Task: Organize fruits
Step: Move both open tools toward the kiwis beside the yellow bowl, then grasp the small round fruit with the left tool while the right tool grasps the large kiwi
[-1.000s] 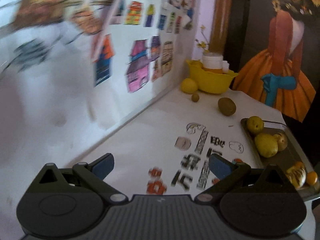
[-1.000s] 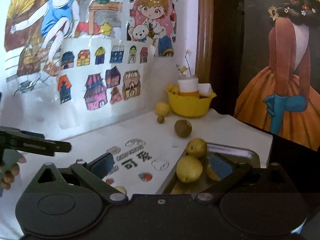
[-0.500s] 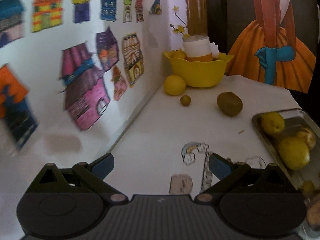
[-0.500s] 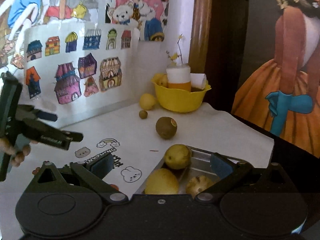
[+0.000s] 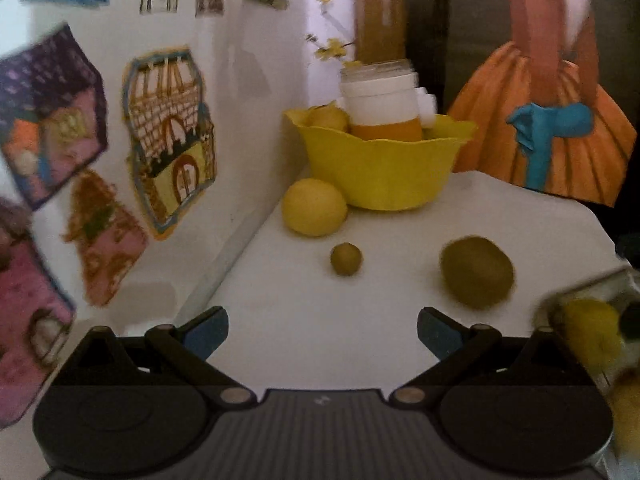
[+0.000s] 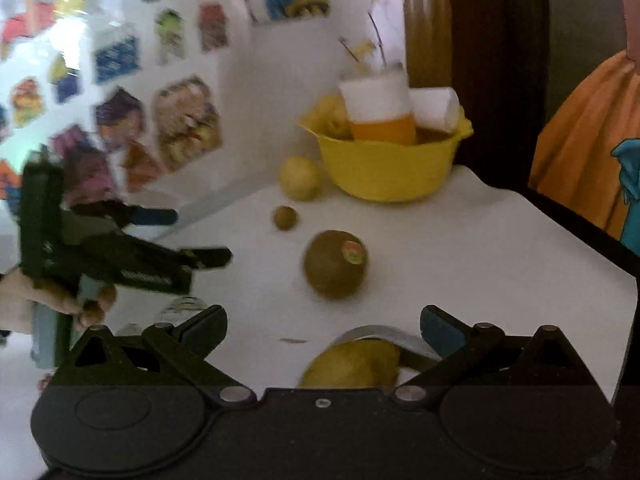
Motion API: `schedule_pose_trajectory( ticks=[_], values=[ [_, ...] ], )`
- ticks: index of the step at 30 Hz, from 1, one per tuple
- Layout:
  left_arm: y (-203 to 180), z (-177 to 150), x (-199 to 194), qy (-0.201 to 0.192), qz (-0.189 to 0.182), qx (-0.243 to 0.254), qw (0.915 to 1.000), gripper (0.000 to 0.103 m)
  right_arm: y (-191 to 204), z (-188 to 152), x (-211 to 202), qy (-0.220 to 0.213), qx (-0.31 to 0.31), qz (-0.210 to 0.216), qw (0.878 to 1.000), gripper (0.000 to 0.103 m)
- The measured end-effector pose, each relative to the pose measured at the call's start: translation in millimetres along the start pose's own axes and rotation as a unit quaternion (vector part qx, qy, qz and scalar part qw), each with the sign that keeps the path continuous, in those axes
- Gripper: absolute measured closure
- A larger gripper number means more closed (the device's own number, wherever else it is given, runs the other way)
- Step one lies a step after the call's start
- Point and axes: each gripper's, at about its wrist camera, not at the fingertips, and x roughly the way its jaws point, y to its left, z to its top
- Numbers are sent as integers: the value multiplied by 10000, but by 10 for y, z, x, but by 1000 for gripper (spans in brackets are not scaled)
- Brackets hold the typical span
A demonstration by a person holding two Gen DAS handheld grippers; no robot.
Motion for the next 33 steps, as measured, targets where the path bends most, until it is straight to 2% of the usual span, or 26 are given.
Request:
schedule_pose_trajectory(
  ticks=[6, 15, 24, 27, 33],
  values=[
    [106, 115, 324, -52, 26, -312, 9995, 1, -60, 153, 390, 272, -487, -122, 9984, 2],
    [227, 87, 523, -161, -123, -535, 9984, 3, 43, 357, 870, 624, -841, 35, 9945, 15],
    [248, 157, 690, -134, -407, -617, 9972, 12, 67, 391, 1118, 804, -853, -45, 9931, 25],
    [214, 187, 752, -49, -467, -616, 9970, 17, 52, 381, 1159, 807, -838, -58, 9932, 26],
    [140, 252, 845, -7, -547, -350, 9979, 31, -6, 371, 1180, 799, -733, -88, 9941, 36]
  ],
)
